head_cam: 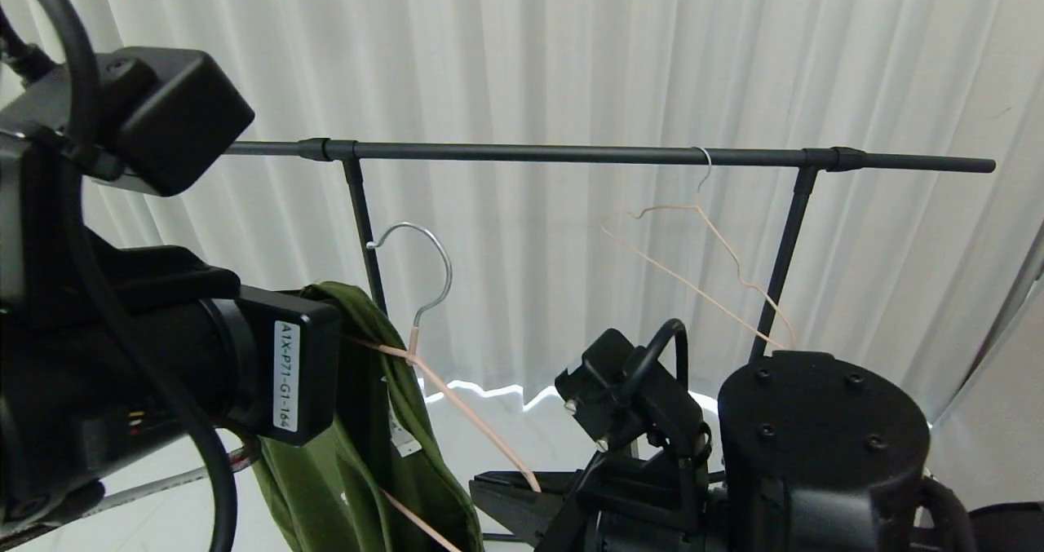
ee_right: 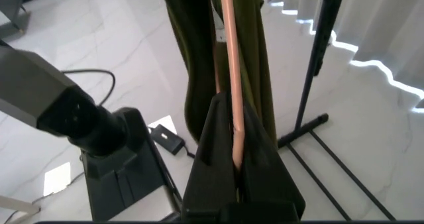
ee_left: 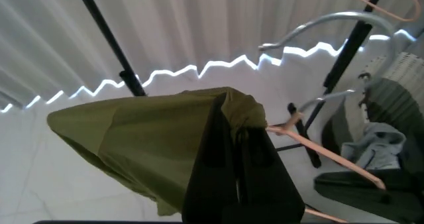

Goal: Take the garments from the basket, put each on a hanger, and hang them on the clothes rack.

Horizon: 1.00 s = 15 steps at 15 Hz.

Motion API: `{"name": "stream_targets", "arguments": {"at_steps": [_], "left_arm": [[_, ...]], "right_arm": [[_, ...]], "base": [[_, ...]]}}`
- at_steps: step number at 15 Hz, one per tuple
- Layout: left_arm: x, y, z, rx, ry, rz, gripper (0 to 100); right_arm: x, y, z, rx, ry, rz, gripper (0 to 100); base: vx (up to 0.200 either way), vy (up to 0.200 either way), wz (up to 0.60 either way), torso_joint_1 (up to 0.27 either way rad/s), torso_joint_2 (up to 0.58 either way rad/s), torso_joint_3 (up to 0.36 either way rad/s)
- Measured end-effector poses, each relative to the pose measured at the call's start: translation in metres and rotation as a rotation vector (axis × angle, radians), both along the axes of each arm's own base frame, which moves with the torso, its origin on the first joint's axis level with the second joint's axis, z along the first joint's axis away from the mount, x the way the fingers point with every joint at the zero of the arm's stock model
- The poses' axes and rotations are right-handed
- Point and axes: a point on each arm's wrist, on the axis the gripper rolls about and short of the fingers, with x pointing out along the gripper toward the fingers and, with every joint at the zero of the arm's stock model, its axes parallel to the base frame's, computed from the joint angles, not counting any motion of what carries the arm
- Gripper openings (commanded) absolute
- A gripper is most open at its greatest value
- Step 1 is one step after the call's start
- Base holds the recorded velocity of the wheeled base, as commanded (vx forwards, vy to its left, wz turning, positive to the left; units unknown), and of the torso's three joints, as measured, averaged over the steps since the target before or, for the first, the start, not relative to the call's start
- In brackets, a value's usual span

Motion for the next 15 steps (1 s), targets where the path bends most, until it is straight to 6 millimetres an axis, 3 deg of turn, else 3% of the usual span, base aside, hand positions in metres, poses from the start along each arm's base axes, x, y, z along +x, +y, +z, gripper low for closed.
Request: {"name": "stream_targets", "arguments": {"at_steps": [15], "left_arm": [[-0.019,0.013,-0.009,-0.014,-0.001,-0.051,0]], "right_arm": [[0.0,-0.013,0.029,0.114,-0.134,-0.144,0]], "base": [[0.0,0.0,0.0,0.0,0.0,0.0]]}}
